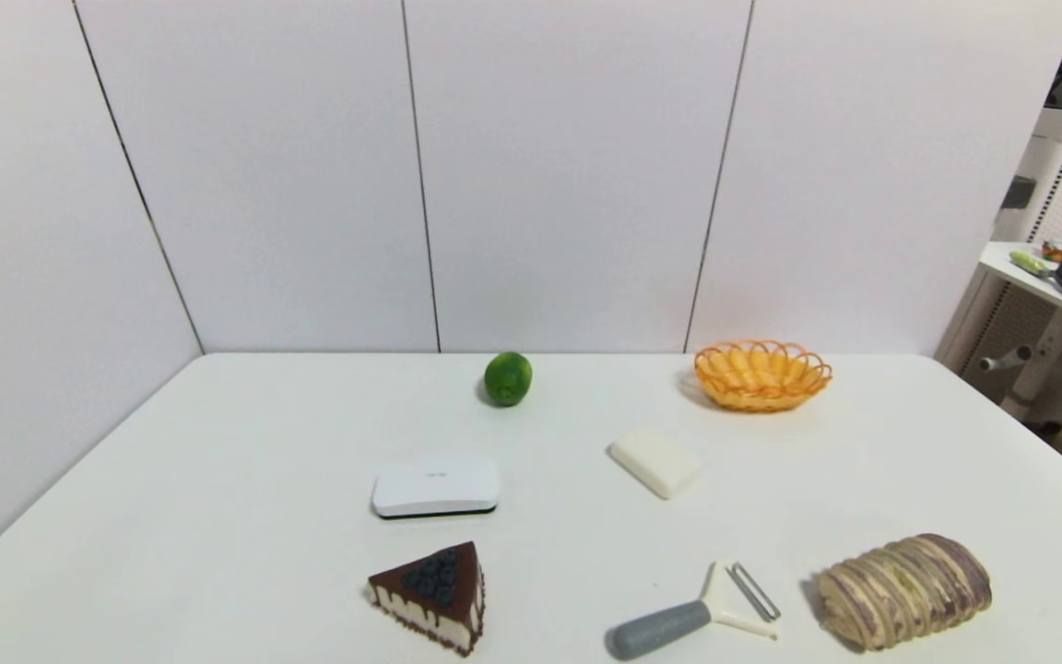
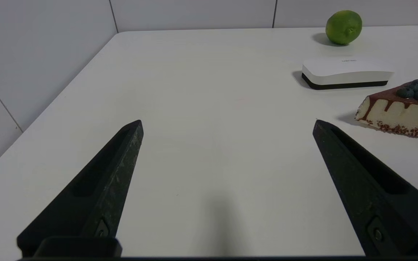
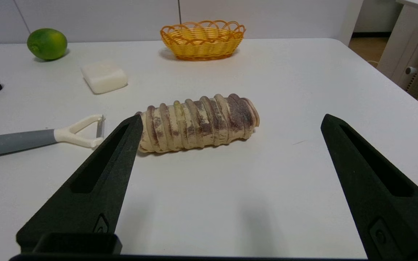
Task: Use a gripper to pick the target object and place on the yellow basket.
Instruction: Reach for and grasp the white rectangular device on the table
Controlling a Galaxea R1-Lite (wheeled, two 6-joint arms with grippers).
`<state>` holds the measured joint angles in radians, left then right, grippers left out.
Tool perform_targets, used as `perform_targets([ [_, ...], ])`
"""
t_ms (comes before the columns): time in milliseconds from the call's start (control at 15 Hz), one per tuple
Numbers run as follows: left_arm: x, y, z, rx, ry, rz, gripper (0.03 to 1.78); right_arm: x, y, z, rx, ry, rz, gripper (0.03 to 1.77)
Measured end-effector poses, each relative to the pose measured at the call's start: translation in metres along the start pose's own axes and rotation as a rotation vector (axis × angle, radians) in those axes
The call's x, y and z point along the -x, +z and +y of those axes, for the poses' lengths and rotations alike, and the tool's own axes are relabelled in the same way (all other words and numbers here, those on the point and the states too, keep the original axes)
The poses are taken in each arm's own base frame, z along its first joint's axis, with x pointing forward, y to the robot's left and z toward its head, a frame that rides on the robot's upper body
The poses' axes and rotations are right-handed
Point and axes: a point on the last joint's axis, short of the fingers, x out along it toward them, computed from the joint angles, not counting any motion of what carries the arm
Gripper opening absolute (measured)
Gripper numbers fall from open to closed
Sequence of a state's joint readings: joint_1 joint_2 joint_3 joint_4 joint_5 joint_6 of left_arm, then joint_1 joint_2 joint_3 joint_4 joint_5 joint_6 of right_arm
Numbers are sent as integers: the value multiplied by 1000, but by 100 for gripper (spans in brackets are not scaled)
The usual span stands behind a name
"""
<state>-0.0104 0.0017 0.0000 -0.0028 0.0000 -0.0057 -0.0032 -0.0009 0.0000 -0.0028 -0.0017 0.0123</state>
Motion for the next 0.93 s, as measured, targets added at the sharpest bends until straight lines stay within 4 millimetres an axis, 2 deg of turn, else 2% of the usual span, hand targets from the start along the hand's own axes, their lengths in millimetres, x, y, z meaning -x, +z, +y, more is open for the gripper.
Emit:
perform_targets([
  [267, 0, 0, 0, 0, 0, 0, 169, 0, 0, 0, 17, 2, 11, 169],
  [400, 0, 0, 0, 0, 0, 0, 169, -2, 15, 0, 34, 12, 18, 169],
  [467, 0, 0, 0, 0, 0, 0, 169, -4, 30, 1, 47, 35, 17, 169],
  [667, 0, 0, 0, 0, 0, 0, 169, -24, 105, 3, 96, 174, 18, 169],
  [800, 0, 0, 0, 0, 0, 0, 169, -53, 163, 10, 166, 301, 28, 169],
  [933, 0, 0, 0, 0, 0, 0, 169, -94, 214, 24, 254, 445, 50, 169],
])
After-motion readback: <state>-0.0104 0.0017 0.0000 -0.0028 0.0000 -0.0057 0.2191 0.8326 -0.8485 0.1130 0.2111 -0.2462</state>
